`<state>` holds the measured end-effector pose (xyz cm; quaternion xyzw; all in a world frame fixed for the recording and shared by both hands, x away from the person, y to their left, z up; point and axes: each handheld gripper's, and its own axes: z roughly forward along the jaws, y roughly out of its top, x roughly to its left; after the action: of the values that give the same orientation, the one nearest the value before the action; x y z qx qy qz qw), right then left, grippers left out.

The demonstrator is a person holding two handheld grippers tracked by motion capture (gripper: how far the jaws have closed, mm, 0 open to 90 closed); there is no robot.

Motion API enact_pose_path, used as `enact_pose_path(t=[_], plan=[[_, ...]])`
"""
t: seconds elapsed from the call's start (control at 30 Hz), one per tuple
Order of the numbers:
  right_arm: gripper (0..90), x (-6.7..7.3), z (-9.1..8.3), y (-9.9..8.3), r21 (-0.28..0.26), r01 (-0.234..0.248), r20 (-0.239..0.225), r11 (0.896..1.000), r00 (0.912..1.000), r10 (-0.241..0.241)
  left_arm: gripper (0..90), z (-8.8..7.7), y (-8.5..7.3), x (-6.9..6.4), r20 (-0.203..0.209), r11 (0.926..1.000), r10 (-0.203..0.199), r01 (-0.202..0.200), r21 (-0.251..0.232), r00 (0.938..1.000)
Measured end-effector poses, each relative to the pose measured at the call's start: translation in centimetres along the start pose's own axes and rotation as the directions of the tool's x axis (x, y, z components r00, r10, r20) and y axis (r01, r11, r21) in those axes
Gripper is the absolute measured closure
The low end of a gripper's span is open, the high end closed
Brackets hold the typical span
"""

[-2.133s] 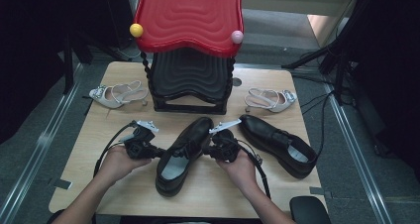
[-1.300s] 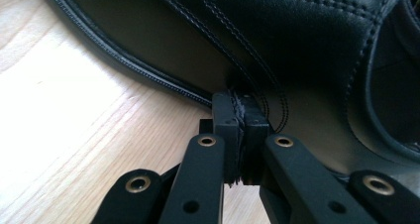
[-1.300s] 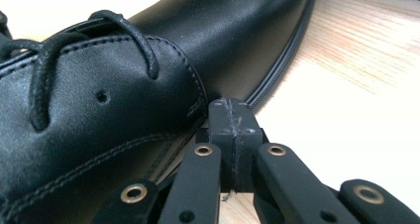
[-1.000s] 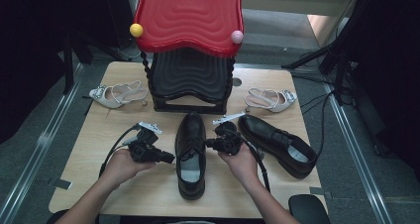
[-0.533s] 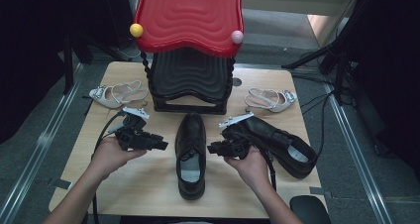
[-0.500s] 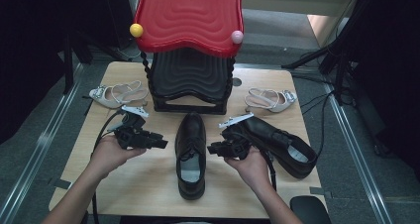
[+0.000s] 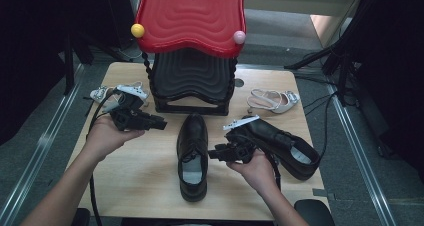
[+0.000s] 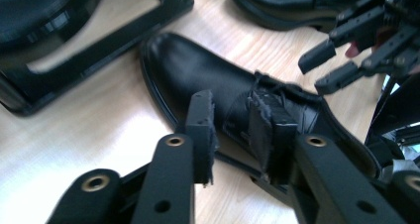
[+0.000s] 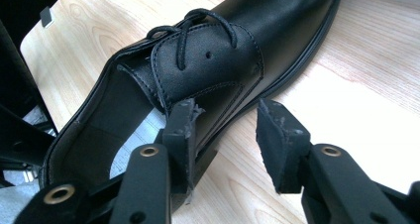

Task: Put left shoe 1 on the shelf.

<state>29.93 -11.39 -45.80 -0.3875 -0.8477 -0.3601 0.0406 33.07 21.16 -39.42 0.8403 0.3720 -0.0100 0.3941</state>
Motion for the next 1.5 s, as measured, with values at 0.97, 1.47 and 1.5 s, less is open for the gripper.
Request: enact_pose_path(t=[0.97,1.47,1.5], plan=[[52.1,1.5,-0.8,-0.5,0.065,-0.093,0.003,0.994,0.9957,0.093,89.1,-7.5,12.7,0.1,-0.125,0.9821,0.092,-0.111,-0.153,0.9879],[47.3,2.3,-1.0,-0.8,0.082,-0.130,0.015,0.988,0.9915,0.129,89.0,-8.3,16.8,1.2,-0.176,0.9818,0.077,-0.105,-0.158,0.9813],[46.8,2.4,-0.9,-0.9,0.087,-0.131,0.015,0.988,0.9914,0.130,89.0,-8.2,16.9,1.2,-0.178,0.9820,0.078,-0.106,-0.156,0.9809]])
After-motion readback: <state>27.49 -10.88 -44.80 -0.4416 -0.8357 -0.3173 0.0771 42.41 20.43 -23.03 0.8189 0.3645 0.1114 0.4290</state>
